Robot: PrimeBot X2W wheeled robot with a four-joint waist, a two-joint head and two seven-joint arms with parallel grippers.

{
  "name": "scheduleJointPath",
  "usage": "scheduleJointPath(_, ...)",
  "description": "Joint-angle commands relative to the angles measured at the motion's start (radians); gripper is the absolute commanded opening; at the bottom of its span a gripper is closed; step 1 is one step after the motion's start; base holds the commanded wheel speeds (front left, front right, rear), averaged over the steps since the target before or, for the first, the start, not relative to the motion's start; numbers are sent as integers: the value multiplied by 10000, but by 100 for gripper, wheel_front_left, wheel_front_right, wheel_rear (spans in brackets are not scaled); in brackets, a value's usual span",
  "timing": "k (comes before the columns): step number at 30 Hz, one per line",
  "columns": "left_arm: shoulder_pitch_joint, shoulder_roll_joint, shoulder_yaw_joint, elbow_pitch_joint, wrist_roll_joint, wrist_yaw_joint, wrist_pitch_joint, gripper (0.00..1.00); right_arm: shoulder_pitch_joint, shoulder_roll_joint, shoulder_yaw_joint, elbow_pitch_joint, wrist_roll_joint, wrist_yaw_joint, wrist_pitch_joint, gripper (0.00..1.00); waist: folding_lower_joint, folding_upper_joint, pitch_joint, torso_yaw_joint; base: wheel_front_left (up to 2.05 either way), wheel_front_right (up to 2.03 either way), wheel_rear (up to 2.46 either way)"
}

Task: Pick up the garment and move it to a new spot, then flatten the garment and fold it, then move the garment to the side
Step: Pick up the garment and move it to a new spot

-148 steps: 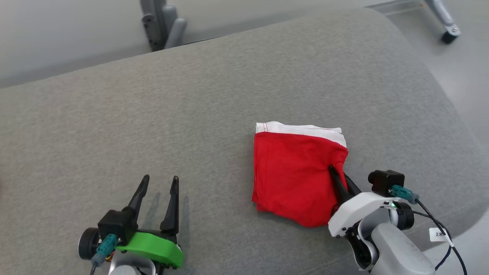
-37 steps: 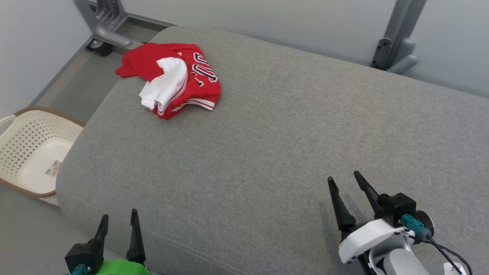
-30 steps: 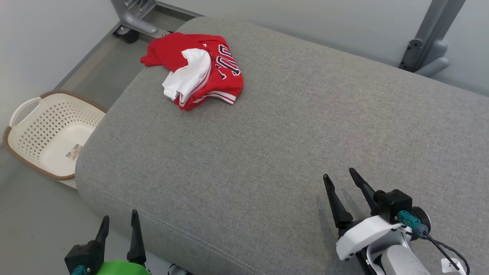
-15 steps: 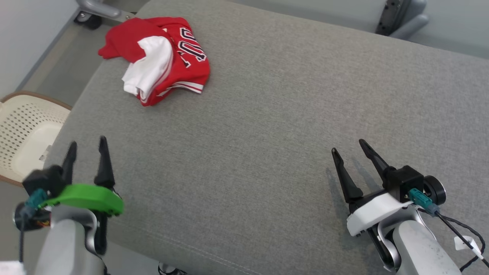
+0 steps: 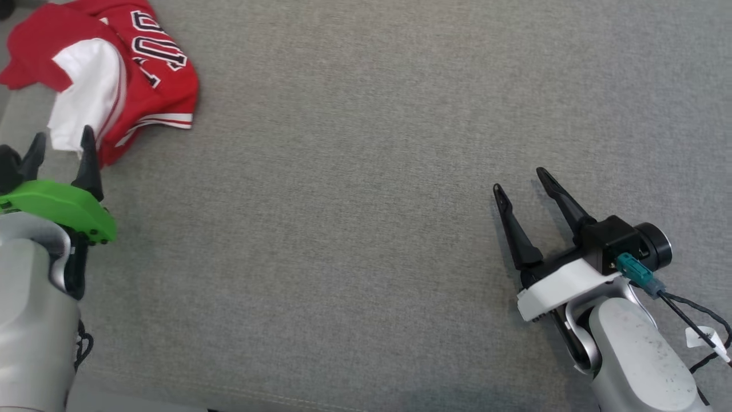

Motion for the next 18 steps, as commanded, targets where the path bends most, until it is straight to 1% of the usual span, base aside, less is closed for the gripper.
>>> scheduleJointPath(1,-300,148,-45,371,-232,-17,95,100,-201,28,31,-107,-80,-11,-28,100,0,91,775,-875,0,0,0)
scheduleJointPath(3,-595,269,-32,967,-305,-16,131,100,-264,45,-27,-195,-82,-11,-28,100,0,91,915,-1046,0,0,0)
scheduleJointPath(5,-791,246,-61,1449,-432,-18,88,100,-326,24,-64,-264,-117,-11,-28,100,0,91,1012,-1168,0,0,0)
scheduleJointPath(6,-861,211,-58,1619,-503,-18,56,62,-340,35,-89,-291,-121,-11,-28,100,0,91,1042,-1215,0,0,0)
scheduleJointPath(7,-918,169,-60,1766,-520,-16,0,0,-333,41,-118,-307,-120,-11,-28,100,0,91,1047,-1244,0,0,0)
scheduleJointPath(9,-979,103,-27,2035,-591,-17,-80,0,-289,104,-203,-314,-72,-11,-28,100,0,91,1001,-1289,0,0,0)
scheduleJointPath(12,-1025,78,-33,2050,-555,-18,-194,0,-136,161,-330,-270,-18,-11,-28,100,0,91,818,-1258,0,0,0)
scheduleJointPath(14,-1037,103,-107,1704,-430,-19,-253,0,-57,237,-349,-219,24,-11,-28,100,0,91,654,-1211,0,0,0)
scheduleJointPath(17,-887,103,-392,544,50,-19,-249,0,9,397,-353,-160,114,-11,-28,100,0,91,328,-1144,0,0,0)
scheduleJointPath(18,-887,103,-392,544,50,-19,-249,0,9,397,-353,-160,114,-11,-28,100,0,91,328,-1144,0,0,0)
